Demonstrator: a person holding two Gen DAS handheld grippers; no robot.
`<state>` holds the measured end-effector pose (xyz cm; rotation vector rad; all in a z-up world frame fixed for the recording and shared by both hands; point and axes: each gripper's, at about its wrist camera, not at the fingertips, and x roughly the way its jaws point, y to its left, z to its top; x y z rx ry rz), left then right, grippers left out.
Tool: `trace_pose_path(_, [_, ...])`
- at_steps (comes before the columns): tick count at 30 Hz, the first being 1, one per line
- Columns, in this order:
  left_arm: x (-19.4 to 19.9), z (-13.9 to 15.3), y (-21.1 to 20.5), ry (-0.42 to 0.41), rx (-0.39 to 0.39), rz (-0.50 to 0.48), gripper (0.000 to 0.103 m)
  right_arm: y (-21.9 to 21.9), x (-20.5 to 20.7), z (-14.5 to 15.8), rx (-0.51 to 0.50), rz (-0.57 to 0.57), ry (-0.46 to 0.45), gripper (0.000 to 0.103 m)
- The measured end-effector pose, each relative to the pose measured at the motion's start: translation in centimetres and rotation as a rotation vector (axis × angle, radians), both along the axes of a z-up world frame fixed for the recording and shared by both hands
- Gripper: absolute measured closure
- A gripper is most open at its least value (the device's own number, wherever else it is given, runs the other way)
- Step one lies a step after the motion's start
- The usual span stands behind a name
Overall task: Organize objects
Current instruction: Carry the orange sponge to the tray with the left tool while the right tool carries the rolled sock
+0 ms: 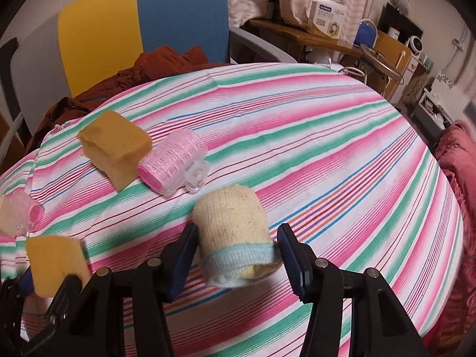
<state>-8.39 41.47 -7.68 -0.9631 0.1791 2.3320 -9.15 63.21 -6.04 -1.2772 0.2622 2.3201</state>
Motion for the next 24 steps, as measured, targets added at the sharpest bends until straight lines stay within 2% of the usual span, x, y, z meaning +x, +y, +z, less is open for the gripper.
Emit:
trace_pose_path(6, [2.4, 0.9, -0.9, 0.082, -0.003, -0.024, 0.044, -0.1, 0.0, 0.0, 0.009, 0.008, 0.006, 0.048])
trace_pose_path(13, [4.9, 1.4, -2.4, 0.135, -0.002, -0.037, 0.044, -0.1, 0.4, 0.5, -0.005, 0.012, 0.040, 0.049])
trace_pose_path(19, [6.6, 1.4, -4.0, 0.136, -0.005, -0.041, 0.044, 0.1, 1.2, 1.7, -0.023, 0.012, 0.125, 0.057])
trace_pose_path(24, [7.5, 1.7, -6.4, 0.100, 0.032, -0.013, 0.044, 0.0, 1.0, 1.5, -0.044, 0.027, 0.130, 0.062])
